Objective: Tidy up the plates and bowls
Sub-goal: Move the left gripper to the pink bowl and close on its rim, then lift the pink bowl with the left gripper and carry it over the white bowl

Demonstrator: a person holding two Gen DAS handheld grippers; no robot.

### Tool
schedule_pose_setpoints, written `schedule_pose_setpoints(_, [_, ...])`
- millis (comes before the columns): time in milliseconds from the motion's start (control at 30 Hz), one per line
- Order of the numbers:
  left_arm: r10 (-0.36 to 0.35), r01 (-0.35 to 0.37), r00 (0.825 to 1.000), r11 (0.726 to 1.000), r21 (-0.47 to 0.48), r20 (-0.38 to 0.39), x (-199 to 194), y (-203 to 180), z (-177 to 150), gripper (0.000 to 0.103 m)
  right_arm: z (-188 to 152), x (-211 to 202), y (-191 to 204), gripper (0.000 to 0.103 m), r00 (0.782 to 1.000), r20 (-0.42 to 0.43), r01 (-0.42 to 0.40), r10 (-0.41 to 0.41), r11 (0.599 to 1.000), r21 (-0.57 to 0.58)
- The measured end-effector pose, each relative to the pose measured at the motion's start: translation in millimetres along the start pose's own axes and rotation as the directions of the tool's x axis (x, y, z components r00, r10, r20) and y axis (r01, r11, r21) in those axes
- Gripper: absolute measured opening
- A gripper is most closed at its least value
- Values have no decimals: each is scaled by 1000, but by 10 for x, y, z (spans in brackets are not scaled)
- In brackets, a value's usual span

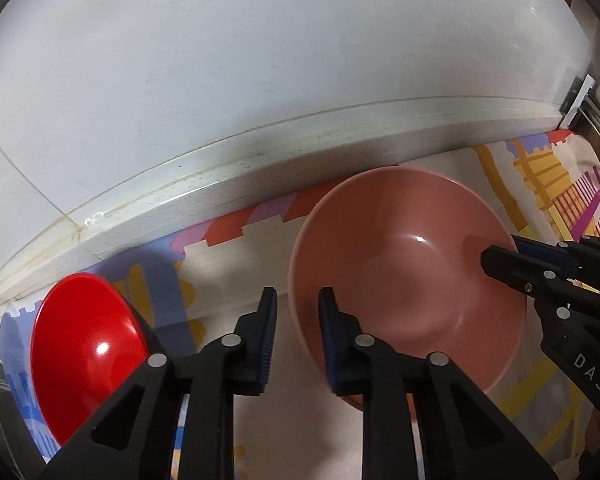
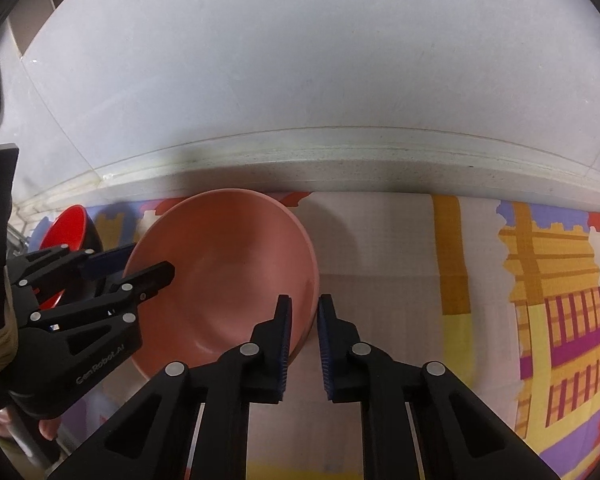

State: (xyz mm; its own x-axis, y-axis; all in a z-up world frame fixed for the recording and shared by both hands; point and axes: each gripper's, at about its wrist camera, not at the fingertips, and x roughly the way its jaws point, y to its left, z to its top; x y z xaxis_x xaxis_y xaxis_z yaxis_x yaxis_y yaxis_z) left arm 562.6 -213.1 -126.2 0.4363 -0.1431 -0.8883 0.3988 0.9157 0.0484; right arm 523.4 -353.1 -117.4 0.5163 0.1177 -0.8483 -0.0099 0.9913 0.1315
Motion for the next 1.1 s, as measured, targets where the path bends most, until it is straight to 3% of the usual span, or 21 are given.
schedule_pose_setpoints(100, [-3, 3, 1000, 1000, -2, -5, 7, -28, 8, 14, 3, -9, -5, 13, 1000, 2, -3, 3, 1000, 4])
schedule_pose_setpoints(400, [-10, 10, 1000, 1000, -19, 9, -180, -104, -36, 14, -6, -114, -48, 11, 1000, 2, -16, 16, 999, 49])
schedule_pose_setpoints(700, [-43, 44, 998, 999, -19, 49, -664, -315, -210, 14, -110, -510, -29, 11, 1000, 12, -19, 18, 997, 78])
schedule_pose_setpoints(1100, [-106, 106, 988, 994, 10, 114, -1408, -524, -693, 14, -573, -1231, -45, 11, 998, 62, 15, -21, 995, 101])
